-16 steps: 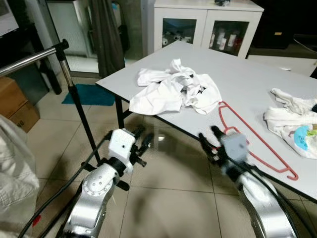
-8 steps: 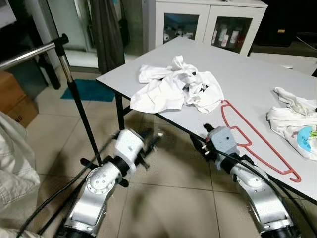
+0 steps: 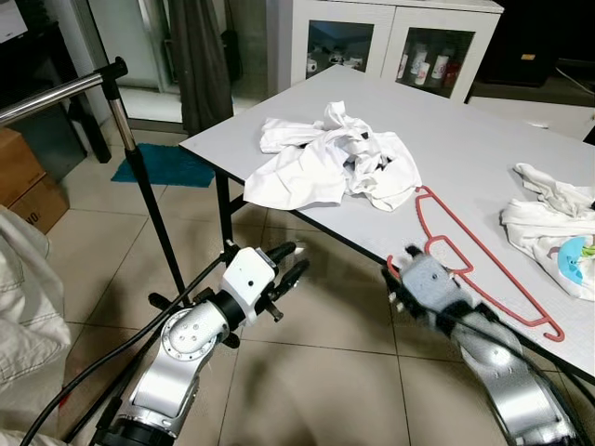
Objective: Hang hanger
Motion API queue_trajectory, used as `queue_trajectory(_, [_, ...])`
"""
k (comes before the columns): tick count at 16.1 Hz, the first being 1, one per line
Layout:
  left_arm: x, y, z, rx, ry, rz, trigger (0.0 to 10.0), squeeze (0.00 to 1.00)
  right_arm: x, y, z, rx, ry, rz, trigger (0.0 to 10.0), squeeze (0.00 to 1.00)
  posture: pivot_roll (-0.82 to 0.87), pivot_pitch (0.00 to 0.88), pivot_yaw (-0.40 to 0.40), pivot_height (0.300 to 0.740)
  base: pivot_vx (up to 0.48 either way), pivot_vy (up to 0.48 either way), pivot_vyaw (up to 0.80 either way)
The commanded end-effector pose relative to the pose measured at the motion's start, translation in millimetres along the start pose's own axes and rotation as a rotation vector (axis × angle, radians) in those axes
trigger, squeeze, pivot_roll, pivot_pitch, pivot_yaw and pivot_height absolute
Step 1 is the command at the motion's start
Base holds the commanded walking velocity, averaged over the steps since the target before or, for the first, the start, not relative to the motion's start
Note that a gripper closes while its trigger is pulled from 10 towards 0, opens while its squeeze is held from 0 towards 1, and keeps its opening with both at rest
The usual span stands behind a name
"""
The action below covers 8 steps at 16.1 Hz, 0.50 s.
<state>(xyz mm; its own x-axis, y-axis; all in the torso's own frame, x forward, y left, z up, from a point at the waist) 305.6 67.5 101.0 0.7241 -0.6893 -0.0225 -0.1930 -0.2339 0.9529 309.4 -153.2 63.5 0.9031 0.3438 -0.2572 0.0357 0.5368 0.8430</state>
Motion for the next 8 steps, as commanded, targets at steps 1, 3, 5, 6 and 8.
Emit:
queue_trajectory(1, [2.2, 1.1, 3.1, 0.019, -0.021, 0.0, 10.0, 0.0, -1.0, 7.2, -2.0, -0.04, 0.019, 0.027, 10.0, 0.0, 0.01, 0.0, -0.028, 0.723, 0.0, 0.0, 0.0])
queue_trajectory(3, [3.0, 0.5, 4.3, 0.018, -0.025, 0.001, 10.0, 0.0, 2.4, 8.5, -12.7, -0.079, 0.049, 0.04, 10.0, 0.0, 0.01, 0.0, -0.031, 0.723, 0.0, 0.0, 0.0])
queue_trajectory(5, [3.6, 1.1, 5.3, 0.016, -0.028, 0.004, 10.0, 0.0, 7.3, 9.3, -12.9, -0.094, 0.043, 0.045, 10.0, 0.0, 0.01, 0.001, -0.034, 0.723, 0.0, 0.0, 0.0])
queue_trajectory(6, [3.6, 1.2, 5.9, 0.018, -0.029, 0.005, 10.0, 0.0, 11.3, 10.2, -8.5, -0.119, 0.019, 0.048, 10.0, 0.0, 0.02, 0.003, -0.037, 0.723, 0.0, 0.0, 0.0])
queue_trajectory(8, [2.8, 1.1, 5.7, 0.015, -0.022, 0.005, 10.0, 0.0, 18.7, 11.2, 1.3, -0.187, -0.033, 0.046, 10.0, 0.0, 0.02, 0.009, -0.044, 0.723, 0.0, 0.0, 0.0])
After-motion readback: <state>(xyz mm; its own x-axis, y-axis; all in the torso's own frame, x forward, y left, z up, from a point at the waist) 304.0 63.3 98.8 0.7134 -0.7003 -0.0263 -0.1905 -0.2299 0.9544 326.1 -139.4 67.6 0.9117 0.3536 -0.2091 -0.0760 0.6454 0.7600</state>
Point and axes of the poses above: a point about 5 cm out from each wrist's last joint towards the gripper, its own x axis pointing out of the wrist towards the gripper, its own y axis along the axis of the wrist's last joint, z = x × y, the point moved 6 cm from there along x, pointing out of the wrist towards the gripper, and after that the axes turned 2 degrees about x, right-handed, at the moved point
